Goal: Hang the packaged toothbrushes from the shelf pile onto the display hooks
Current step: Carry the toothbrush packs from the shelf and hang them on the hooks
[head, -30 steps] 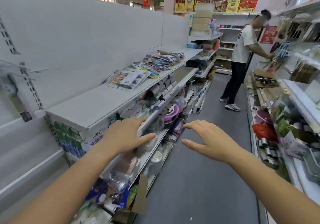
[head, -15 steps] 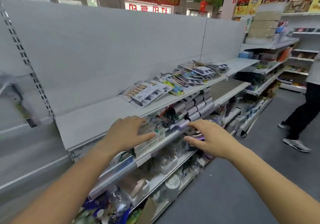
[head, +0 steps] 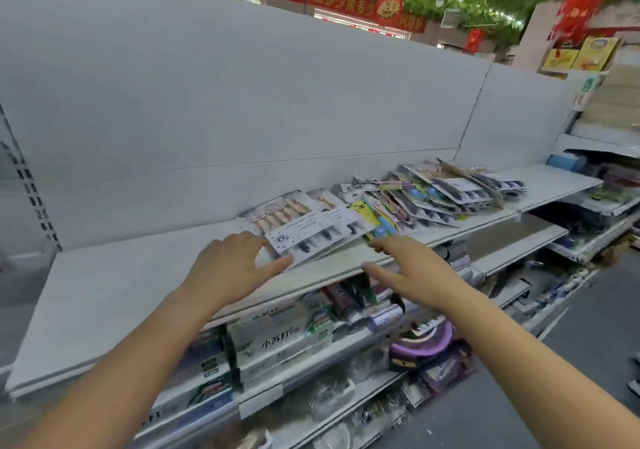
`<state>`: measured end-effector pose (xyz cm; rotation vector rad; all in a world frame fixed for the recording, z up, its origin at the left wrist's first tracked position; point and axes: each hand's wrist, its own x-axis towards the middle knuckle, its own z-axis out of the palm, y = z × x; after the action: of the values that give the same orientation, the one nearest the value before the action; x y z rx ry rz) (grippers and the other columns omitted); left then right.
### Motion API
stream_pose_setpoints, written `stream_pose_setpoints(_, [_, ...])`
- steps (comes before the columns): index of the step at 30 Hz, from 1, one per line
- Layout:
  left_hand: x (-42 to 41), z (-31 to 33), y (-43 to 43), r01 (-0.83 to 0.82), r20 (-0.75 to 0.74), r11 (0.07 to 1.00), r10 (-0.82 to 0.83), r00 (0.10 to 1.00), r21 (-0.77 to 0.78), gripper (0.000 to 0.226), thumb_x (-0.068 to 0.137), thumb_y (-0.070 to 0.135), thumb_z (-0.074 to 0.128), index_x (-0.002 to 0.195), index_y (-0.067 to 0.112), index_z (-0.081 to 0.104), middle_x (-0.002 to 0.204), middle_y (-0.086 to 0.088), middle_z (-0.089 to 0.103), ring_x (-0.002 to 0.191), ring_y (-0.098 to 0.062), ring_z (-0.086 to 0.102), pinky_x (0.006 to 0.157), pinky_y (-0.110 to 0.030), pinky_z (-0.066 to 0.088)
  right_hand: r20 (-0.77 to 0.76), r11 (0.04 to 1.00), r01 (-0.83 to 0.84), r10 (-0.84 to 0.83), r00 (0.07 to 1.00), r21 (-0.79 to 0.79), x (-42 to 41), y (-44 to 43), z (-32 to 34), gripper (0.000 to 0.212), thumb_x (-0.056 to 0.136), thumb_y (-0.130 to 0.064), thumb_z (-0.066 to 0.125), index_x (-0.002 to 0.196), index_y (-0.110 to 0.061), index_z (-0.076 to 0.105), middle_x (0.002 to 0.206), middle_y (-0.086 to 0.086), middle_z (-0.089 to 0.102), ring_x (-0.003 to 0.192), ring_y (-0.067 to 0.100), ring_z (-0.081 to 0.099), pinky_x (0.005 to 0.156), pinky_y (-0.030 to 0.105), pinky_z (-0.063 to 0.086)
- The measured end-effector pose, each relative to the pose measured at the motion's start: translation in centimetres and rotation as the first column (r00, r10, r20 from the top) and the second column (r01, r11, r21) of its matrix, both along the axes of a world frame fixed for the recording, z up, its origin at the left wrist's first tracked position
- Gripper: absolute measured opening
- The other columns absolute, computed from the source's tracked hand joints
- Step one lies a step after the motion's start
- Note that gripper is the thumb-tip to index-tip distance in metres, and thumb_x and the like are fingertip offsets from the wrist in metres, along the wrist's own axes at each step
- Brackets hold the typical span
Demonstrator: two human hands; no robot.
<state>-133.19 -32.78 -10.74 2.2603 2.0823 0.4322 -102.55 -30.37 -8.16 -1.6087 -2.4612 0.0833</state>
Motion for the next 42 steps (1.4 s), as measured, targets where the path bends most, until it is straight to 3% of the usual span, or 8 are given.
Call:
stream_pose_setpoints(6, [-0.5, -1.0, 4.2, -0.197, -0.085, 0.976, 0.188, 0.978, -0.099, 0.088, 0.085, 0.088, 0.027, 0.14, 0.026, 0.056, 0.141, 0.001, 0.058, 0.126, -0.022, 0.055, 0.098, -0.038, 0.043, -0.022, 0.999, -0.032, 0.032, 0.999, -0.018, 0.1, 7.1, 0.5, 0.063, 0.098, -0.062, 0.043, 0.146, -0.022, 0.048, 0.144, -0.002, 0.053, 0.126, 0.017, 0.054, 0.103, 0.038, 0.046])
stream_pose_setpoints(11, [1.0, -1.2, 7.1, -0.386, -0.151, 0.901, 0.361, 0.92, -0.198, 0.098, 0.073, 0.098, 0.018, 0.108, 0.021, 0.067, 0.117, -0.004, 0.067, 0.107, -0.026, 0.06, 0.085, -0.037, 0.043, 0.038, 0.998, 0.011, -0.008, 0.999, -0.062, 0.0, 13.9, 0.9, 0.066, 0.099, -0.063, 0.041, 0.143, -0.015, 0.05, 0.14, 0.007, 0.056, 0.121, 0.025, 0.057, 0.093, 0.038, 0.049])
stream_pose_setpoints(16, [3.7, -0.9, 8.9, -0.466, -0.108, 0.832, 0.456, 0.884, -0.301, 0.088, 0.064, 0.104, 0.029, 0.063, 0.023, 0.063, 0.087, 0.002, 0.063, 0.088, -0.021, 0.06, 0.088, -0.038, 0.049, 0.152, 0.98, 0.051, -0.022, 0.988, -0.193, -1.6, 18.9, 0.8, 0.075, 0.096, -0.071, 0.036, 0.112, -0.004, 0.066, 0.1, 0.014, 0.069, 0.092, 0.029, 0.064, 0.075, 0.036, 0.05])
stream_pose_setpoints(19, [3.9, -0.8, 10.0, -0.491, -0.031, 0.798, 0.513, 0.858, -0.349, 0.088, 0.056, 0.106, 0.039, 0.061, 0.021, 0.063, 0.086, 0.001, 0.06, 0.087, -0.022, 0.059, 0.083, -0.036, 0.049, 0.126, 0.971, 0.048, -0.018, 0.992, -0.234, -2.3, 20.5, 1.0, 0.066, 0.09, -0.076, 0.044, 0.065, -0.015, 0.039, 0.064, 0.002, 0.045, 0.058, 0.019, 0.045, 0.053, 0.031, 0.033])
stream_pose_setpoints(23, [4.1, -1.0, 10.5, -0.483, 0.081, 0.778, 0.556, 0.827, -0.403, 0.083, 0.051, 0.105, 0.049, 0.066, 0.023, 0.051, 0.079, 0.003, 0.056, 0.083, -0.02, 0.056, 0.069, -0.034, 0.038, 0.027, 0.955, 0.025, -0.018, 0.999, -0.294, -2.9, 21.6, 0.8, 0.06, 0.085, -0.07, 0.062, 0.077, -0.013, 0.042, 0.068, -0.002, 0.044, 0.059, 0.011, 0.041, 0.05, 0.028, 0.028])
stream_pose_setpoints(30, [3.9, -1.7, 10.9, -0.474, 0.267, 0.768, 0.61, 0.746, -0.431, 0.079, 0.048, 0.096, 0.065, 0.085, 0.026, 0.062, 0.094, 0.006, 0.067, 0.105, -0.023, 0.061, 0.1, -0.044, 0.044, -0.123, 0.911, -0.024, -0.029, 0.992, -0.411, -2.9, 23.2, 0.7, 0.062, 0.073, -0.07, 0.075, 0.085, -0.015, 0.047, 0.075, -0.004, 0.047, 0.067, 0.013, 0.047, 0.053, 0.028, 0.034])
stream_pose_setpoints(36, [4.2, -1.4, 10.5, -0.296, 0.669, 0.866, 0.499, 0.55, -0.403, 0.028, 0.076, 0.039, 0.089, 0.086, 0.026, 0.066, 0.093, 0.01, 0.067, 0.085, -0.008, 0.062, 0.068, -0.019, 0.047, -0.571, 0.698, -0.281, -0.221, 0.79, -0.659, -2.7, 21.7, 1.3, 0.038, 0.087, -0.023, 0.08, 0.102, -0.005, 0.05, 0.095, 0.011, 0.069, 0.064, 0.02, 0.07, 0.053, 0.031, 0.058])
stream_pose_setpoints(42, [3.4, -2.0, 10.3, -0.33, 0.907, 0.867, 0.416, 0.069, -0.373, 0.075, 0.07, 0.01, 0.092, 0.131, 0.018, 0.049, 0.114, -0.013, 0.072, 0.091, -0.026, 0.074, 0.065, -0.035, 0.059, -0.653, 0.586, -0.402, -0.31, 0.691, -0.703, -2.2, 21.8, 0.0, 0.039, 0.085, -0.011, 0.079, 0.116, -0.014, 0.056, 0.111, 0.011, 0.076, 0.095, 0.03, 0.075, 0.069, 0.043, 0.062])
